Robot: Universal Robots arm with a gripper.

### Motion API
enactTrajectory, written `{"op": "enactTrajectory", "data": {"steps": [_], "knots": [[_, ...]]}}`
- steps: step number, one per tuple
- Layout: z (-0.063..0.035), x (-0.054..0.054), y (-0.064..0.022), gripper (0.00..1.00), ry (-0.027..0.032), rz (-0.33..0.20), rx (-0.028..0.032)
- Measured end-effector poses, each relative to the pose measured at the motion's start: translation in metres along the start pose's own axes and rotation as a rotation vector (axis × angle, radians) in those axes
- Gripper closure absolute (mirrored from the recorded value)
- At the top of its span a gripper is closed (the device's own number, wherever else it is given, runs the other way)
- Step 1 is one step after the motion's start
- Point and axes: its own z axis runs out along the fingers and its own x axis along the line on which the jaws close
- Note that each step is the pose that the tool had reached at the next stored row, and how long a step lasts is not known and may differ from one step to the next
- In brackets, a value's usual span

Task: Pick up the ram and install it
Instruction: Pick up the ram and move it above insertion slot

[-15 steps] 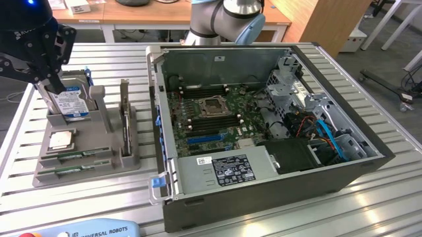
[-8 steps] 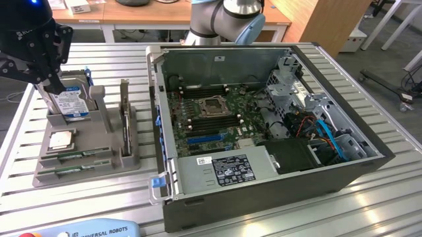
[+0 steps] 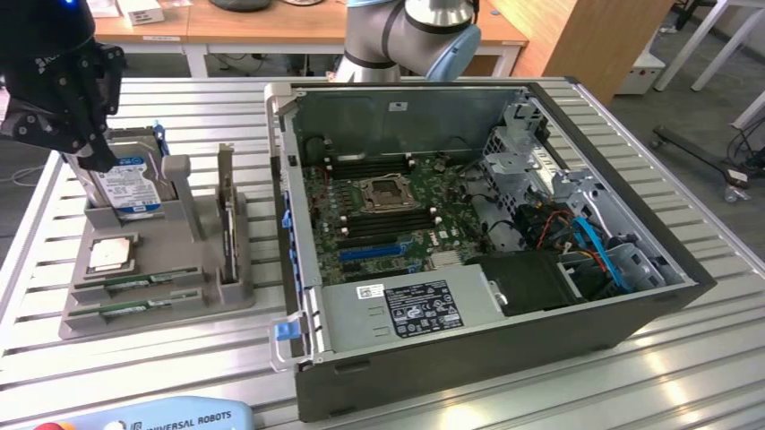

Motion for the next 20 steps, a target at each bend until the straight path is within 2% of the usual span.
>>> {"op": "enactTrajectory", "data": {"steps": [8,9,12,13,18,20], "knots": [[0.0007,0.0,0.0,0.9,0.0062,-0.145,-0.0024],[0.0009,0.0,0.0,0.9,0.0078,-0.181,-0.0029],[0.0011,0.0,-0.0001,0.9,0.0102,-0.235,-0.0037],[0.0013,0.0,-0.0001,0.9,0.0118,-0.273,-0.0043],[0.0016,0.0,-0.0001,0.9,0.016,-0.362,-0.0057],[0.0016,0.0,0.0,0.9,0.0166,-0.369,-0.0058]]}}
